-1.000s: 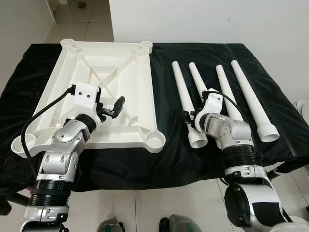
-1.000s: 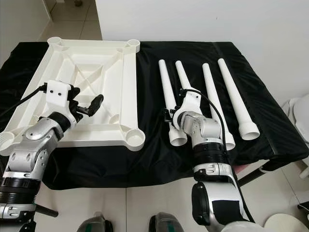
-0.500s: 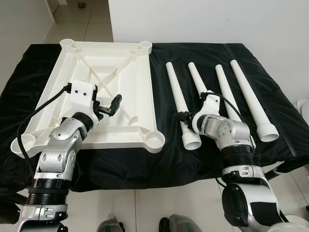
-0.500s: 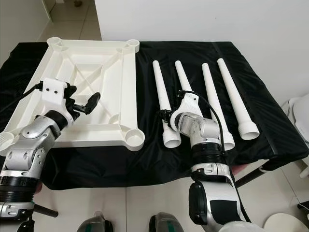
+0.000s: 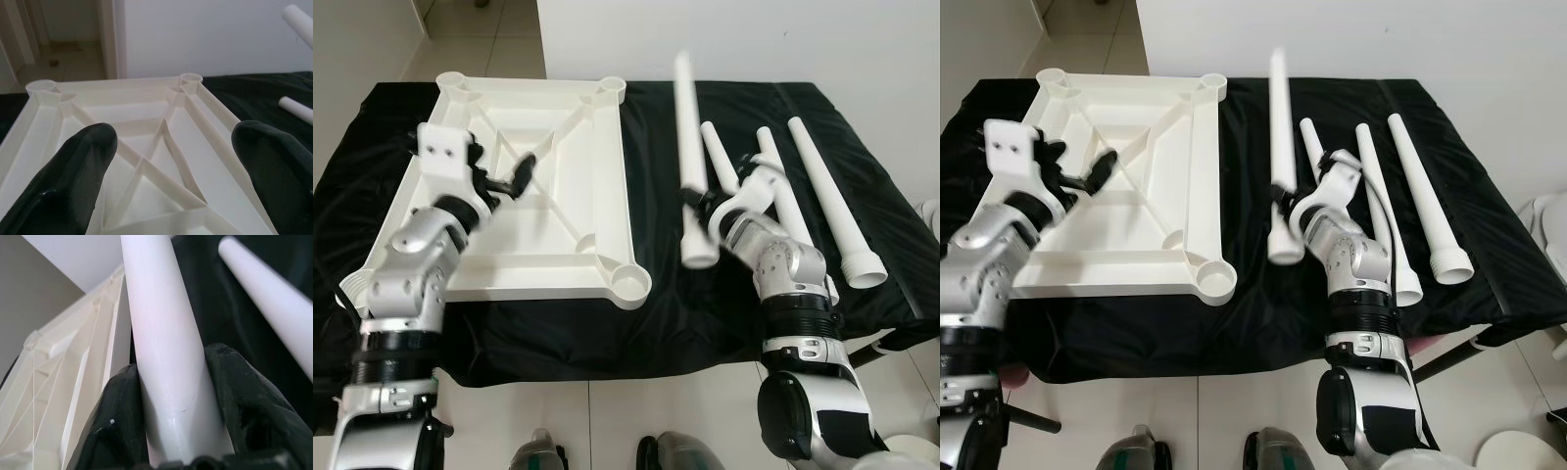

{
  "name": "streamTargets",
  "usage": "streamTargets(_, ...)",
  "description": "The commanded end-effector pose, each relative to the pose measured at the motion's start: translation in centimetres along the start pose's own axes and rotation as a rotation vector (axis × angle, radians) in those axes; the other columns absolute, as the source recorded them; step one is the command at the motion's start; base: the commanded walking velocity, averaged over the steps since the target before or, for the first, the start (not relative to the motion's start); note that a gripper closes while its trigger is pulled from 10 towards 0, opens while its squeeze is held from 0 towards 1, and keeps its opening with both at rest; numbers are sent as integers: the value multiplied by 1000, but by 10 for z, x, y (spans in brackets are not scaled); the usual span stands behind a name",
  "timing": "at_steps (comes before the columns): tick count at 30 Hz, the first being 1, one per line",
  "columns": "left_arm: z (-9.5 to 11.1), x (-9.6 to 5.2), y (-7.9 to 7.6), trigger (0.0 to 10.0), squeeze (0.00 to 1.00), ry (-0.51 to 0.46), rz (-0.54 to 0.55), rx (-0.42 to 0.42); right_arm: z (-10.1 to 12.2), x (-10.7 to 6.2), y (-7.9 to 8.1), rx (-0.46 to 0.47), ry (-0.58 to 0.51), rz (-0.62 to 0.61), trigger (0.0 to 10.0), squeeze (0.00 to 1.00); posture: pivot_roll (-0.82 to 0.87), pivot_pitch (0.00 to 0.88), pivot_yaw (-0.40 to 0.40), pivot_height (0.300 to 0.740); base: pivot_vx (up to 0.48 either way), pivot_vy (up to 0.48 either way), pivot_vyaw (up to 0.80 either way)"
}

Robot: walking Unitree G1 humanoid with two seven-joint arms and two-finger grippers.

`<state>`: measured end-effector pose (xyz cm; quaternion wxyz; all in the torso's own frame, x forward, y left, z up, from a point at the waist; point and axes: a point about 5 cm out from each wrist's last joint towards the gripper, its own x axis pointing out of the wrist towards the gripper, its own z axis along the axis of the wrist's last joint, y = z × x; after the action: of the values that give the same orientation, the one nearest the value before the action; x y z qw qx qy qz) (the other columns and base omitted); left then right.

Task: Building children table

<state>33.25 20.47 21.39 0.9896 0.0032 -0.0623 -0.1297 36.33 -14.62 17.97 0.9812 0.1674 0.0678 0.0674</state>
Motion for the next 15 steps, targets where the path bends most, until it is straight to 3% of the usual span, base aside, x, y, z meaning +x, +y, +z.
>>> streamTargets(1, -3, 2, -3, 10000, 0, 19, -54, -22, 3, 0, 1, -13, -26, 10, 10000, 0, -105, 0, -5, 740, 0, 0, 0)
streamTargets(5, 6, 9, -7, 10000, 0, 4, -86, -49, 13, -2, -3, -15, -137, -11, 10000, 0, -104, 0, -6, 740, 0, 0, 0)
streamTargets(7, 9, 15, -15, 10000, 0, -1, -141, -89, 16, -3, -1, -18, -180, 41, 10000, 0, -104, 0, -8, 740, 0, 0, 0)
streamTargets(8, 12, 19, -21, 10000, 78, -5, -185, -113, 18, -4, 2, -37, -206, 82, 10000, 0, -105, 0, -8, 740, 0, 0, 0)
streamTargets(11, 14, 22, -26, 10000, 78, -8, -214, -129, 18, -4, 4, -53, -224, 110, 10000, 0, -105, 0, -8, 740, 0, 0, 0)
streamTargets(12, 18, 27, -39, 10000, 1000, -15, -282, -158, 19, -8, 11, -76, -269, 200, 10000, 0, -104, 0, -10, 740, 0, 0, 0)
streamTargets(15, 21, 30, -48, 10000, 1000, -19, -329, -176, 20, -11, 16, -92, -299, 264, 10000, 0, -104, 0, -10, 740, 0, 0, 0)
